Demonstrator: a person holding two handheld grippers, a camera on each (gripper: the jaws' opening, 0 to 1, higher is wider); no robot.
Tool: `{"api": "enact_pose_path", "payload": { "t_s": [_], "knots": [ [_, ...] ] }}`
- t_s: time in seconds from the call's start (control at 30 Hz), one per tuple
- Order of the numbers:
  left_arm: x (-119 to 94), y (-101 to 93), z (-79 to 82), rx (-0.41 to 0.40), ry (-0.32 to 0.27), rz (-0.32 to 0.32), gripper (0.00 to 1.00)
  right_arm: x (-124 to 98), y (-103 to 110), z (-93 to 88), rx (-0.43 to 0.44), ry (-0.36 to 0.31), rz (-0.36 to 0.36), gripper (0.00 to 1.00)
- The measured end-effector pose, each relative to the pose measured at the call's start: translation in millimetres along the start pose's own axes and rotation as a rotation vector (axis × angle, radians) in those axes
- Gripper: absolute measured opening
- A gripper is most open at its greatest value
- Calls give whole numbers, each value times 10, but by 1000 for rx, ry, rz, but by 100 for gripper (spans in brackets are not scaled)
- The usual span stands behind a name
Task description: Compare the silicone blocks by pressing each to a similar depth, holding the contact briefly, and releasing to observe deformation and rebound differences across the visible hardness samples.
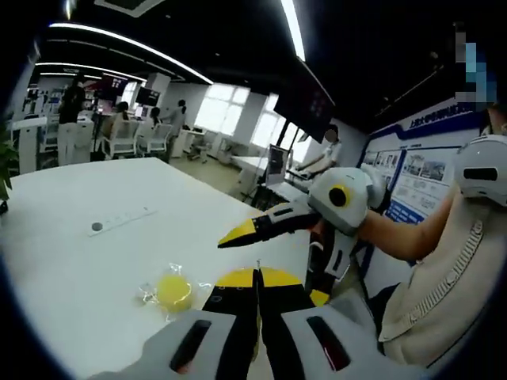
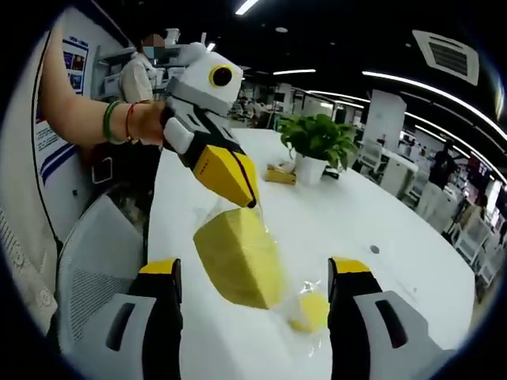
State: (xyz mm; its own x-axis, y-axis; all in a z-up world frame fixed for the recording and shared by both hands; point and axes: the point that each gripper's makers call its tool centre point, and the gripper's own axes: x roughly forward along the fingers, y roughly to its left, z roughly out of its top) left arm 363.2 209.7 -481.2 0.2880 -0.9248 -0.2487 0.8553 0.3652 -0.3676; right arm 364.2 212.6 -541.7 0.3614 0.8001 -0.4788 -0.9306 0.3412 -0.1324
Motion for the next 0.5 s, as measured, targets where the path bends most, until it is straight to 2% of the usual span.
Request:
{"api": "enact_pose_path", "payload": {
  "t_s": [0.2, 0.5],
  "knots": [
    [27, -61, 87, 60, 1, -27, 0, 116, -15, 42, -42, -10, 2, 64],
    [82, -142, 114, 115, 20, -51, 0, 203, 56, 38, -82, -9, 27, 61]
  ]
}}
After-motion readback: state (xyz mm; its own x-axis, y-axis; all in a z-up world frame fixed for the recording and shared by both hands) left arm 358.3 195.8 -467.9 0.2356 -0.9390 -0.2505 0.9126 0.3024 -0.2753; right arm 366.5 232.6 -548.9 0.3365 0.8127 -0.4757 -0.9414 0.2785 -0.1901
